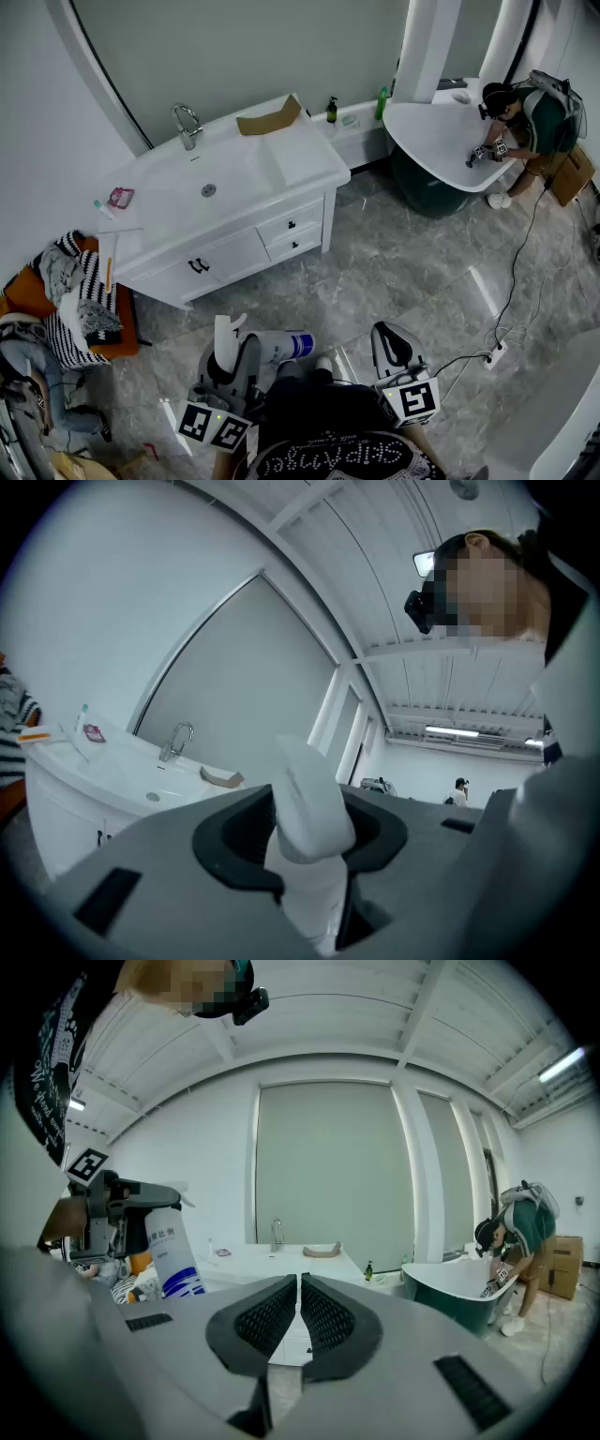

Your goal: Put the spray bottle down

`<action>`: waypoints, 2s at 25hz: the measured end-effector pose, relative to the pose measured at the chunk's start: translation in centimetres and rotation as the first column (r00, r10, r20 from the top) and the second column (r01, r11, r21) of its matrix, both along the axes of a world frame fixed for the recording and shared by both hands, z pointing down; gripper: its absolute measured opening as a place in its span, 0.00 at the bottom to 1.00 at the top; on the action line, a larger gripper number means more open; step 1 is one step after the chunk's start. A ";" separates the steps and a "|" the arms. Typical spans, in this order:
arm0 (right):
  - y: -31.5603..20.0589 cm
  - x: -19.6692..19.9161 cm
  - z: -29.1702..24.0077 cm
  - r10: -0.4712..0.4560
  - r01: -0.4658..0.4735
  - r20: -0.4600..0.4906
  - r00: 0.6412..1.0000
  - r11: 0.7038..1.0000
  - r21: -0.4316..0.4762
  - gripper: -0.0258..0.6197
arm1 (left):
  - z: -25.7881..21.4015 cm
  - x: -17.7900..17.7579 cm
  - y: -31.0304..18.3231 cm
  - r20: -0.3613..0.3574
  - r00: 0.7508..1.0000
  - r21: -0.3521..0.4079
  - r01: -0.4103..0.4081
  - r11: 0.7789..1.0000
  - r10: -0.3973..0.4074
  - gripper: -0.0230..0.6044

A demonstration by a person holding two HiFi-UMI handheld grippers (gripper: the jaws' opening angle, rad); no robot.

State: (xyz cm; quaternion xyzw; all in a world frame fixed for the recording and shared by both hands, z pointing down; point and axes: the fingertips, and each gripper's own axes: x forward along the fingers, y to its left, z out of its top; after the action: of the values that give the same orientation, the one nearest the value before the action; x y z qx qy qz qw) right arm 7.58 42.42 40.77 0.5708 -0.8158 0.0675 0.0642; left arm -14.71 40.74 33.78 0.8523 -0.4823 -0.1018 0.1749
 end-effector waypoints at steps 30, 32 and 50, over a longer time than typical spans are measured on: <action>-8.5 -4.3 1.2 0.012 -0.008 0.086 0.996 0.999 -0.042 0.09 | -1.0 -1.8 -11.7 -0.019 0.992 0.003 -0.123 0.992 0.123 0.29; -10.4 -5.4 0.7 0.000 0.004 0.084 0.996 0.999 -0.046 0.09 | -1.8 -2.5 -13.7 -0.001 0.992 0.015 -0.127 0.992 0.127 0.29; -16.3 -8.9 2.8 0.092 -0.081 0.065 0.994 0.985 -0.155 0.09 | -1.1 -8.6 -21.2 0.002 0.994 -0.025 -0.108 0.994 0.108 0.29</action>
State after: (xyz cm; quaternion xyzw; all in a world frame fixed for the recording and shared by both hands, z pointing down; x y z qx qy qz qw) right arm -1.28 26.11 43.55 0.5962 -0.7846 0.1526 0.0753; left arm -23.32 19.56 32.70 0.8751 -0.4370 -0.0848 0.1898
